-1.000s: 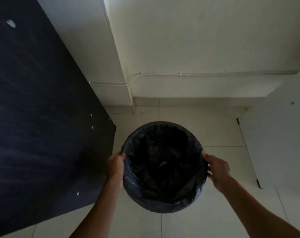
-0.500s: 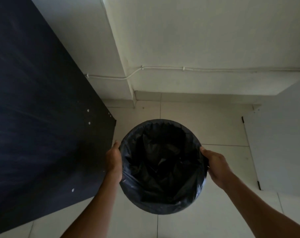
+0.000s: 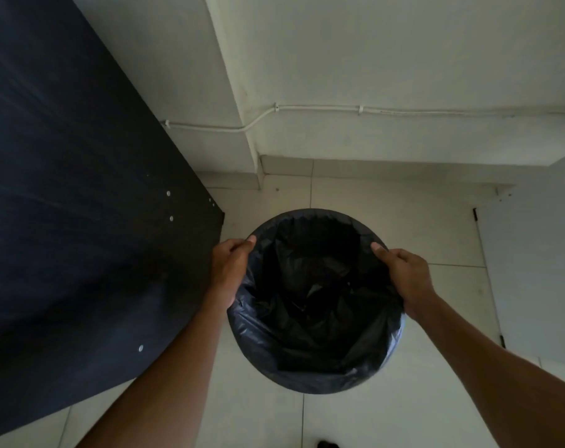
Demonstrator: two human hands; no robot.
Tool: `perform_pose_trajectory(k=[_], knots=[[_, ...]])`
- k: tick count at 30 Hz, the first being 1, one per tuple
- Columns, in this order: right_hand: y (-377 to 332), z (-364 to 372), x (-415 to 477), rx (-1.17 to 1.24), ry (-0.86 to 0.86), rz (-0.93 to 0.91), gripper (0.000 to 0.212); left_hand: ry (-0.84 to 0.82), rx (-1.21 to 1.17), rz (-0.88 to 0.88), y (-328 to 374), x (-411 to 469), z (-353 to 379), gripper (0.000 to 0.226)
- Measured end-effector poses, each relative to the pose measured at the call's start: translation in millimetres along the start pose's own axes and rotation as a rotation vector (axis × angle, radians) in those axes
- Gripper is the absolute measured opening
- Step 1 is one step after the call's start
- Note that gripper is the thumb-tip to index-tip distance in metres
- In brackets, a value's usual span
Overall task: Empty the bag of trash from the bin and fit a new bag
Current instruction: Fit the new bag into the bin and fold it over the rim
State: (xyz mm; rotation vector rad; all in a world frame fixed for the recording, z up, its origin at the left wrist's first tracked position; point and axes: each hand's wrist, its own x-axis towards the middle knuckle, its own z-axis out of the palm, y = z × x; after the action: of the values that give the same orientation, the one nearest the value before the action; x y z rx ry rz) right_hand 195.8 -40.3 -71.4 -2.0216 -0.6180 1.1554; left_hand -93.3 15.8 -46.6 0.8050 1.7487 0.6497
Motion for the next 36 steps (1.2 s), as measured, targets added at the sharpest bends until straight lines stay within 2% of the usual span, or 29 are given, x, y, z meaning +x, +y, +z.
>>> perform_pose_trajectory(k=[3,7,9,13,18,20,24,27,30,32,36], knots=[[-11,0,9,-0.008,0.015,0.027,0.056,-0.019,-0.015,-0.064,12,8,2,0.031],[-23,7,15,-0.096,-0.021,-0.046,0.061,-0.022,-0.016,0.012,23,15,11,0.024],[-26,8,17,-0.077,-0.048,-0.030,0.064,-0.044,-0.008,0.018,26,16,11,0.030],[-37,7,17,-0.048,-0.126,0.034,0.056,-0.064,-0.003,-0.029,31,21,12,0.025],[-43,11,24,-0.200,-0.199,-0.047,0.047,-0.075,0.073,-0.047,40,27,22,0.032],[-45,12,28,-0.154,-0.218,-0.026,0.040,-0.091,0.063,-0.034,43,30,24,0.025],[-45,9,32,-0.106,-0.274,0.034,0.039,-0.119,0.081,-0.088,50,38,25,0.027],[-43,11,31,-0.169,-0.221,-0.018,0.044,-0.152,0.112,-0.131,55,41,26,0.030],[-42,14,28,-0.353,-0.152,-0.078,0.059,-0.144,0.086,-0.164,54,41,28,0.026],[-42,16,29,-0.404,-0.136,-0.095,0.062,-0.135,0.067,-0.142,54,40,30,0.019],[-43,20,30,-0.417,-0.149,-0.089,0.065,-0.142,0.133,-0.067,54,39,34,0.024]])
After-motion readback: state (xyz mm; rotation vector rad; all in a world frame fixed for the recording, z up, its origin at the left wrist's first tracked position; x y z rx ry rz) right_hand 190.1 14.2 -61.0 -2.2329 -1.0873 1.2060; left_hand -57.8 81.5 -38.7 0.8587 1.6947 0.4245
